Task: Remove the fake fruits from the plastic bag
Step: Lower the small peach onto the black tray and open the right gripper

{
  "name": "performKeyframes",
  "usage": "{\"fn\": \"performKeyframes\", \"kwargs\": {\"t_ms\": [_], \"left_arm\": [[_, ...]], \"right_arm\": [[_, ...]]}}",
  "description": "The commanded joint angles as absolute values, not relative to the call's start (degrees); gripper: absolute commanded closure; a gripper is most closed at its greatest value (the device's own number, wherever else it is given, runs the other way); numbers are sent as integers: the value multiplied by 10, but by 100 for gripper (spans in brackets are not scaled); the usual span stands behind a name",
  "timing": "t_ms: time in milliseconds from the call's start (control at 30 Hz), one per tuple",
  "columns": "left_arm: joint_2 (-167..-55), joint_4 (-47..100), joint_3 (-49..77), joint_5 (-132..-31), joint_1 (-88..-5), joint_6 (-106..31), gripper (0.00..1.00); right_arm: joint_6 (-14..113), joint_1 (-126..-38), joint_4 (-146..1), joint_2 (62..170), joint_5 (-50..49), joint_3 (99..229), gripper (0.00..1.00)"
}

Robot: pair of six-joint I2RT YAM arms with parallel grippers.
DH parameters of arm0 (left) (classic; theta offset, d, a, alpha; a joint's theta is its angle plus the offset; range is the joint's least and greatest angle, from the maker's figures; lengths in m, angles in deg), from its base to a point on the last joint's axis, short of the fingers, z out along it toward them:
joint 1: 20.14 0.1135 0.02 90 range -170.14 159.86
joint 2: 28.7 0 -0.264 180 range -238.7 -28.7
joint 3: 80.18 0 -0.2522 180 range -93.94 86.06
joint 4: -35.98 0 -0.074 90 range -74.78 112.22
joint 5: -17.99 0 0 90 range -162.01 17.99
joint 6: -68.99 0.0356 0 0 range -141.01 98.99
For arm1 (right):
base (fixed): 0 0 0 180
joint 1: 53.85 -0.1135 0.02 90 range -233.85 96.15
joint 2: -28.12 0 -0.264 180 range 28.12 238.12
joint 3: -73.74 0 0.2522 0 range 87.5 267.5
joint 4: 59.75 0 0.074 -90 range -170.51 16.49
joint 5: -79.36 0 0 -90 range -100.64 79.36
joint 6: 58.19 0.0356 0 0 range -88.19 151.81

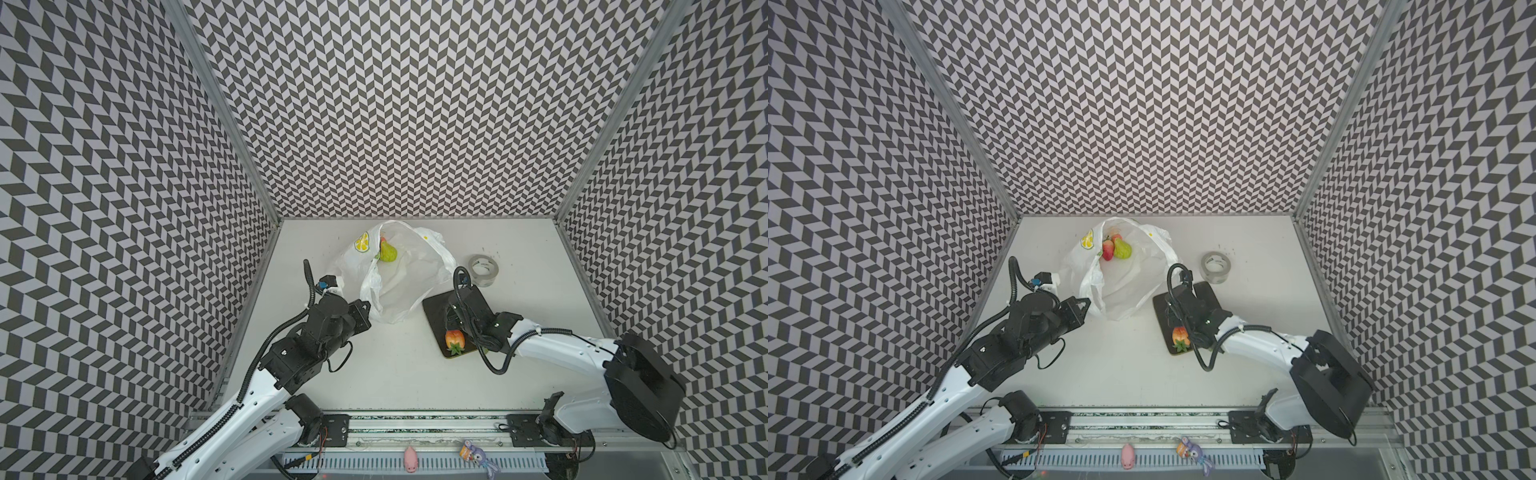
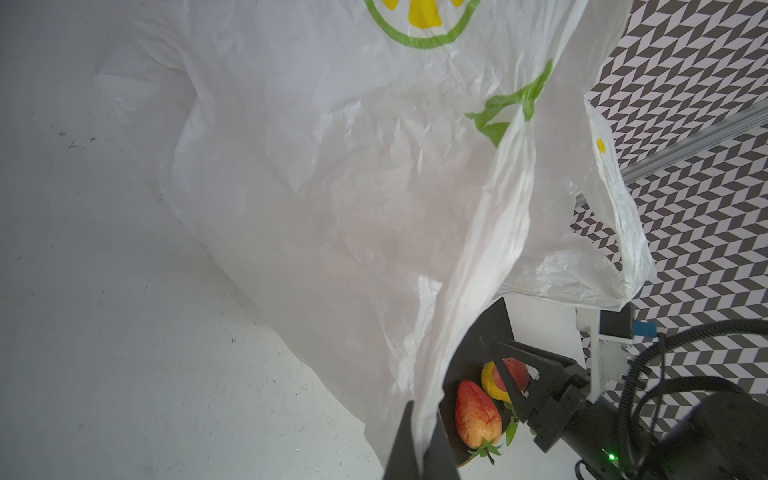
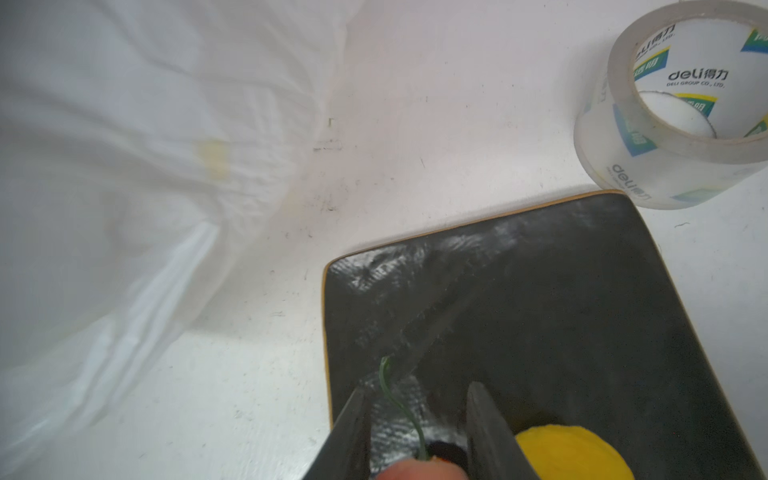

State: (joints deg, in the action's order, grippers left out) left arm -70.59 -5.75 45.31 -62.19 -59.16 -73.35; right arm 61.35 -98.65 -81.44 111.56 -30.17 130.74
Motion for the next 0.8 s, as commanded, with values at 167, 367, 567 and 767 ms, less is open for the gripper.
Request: {"fn": "performKeyframes", "kwargs": {"t_ms": [167, 367, 567, 767], "left_arm": [[-706, -76, 429, -615, -595, -730, 100], [-705, -87, 428, -616, -595, -736, 100], [-707, -100, 423, -616, -595, -737, 100], [-711, -106, 418, -617, -595, -736, 100]], "right_arm": [[579, -975, -748, 1206, -301, 1337, 79], [573, -974, -738, 1224, -304, 1333, 65], [576, -973, -746, 1194, -305, 1328, 45], [584, -973, -775, 1119, -305, 1330, 38]]}}
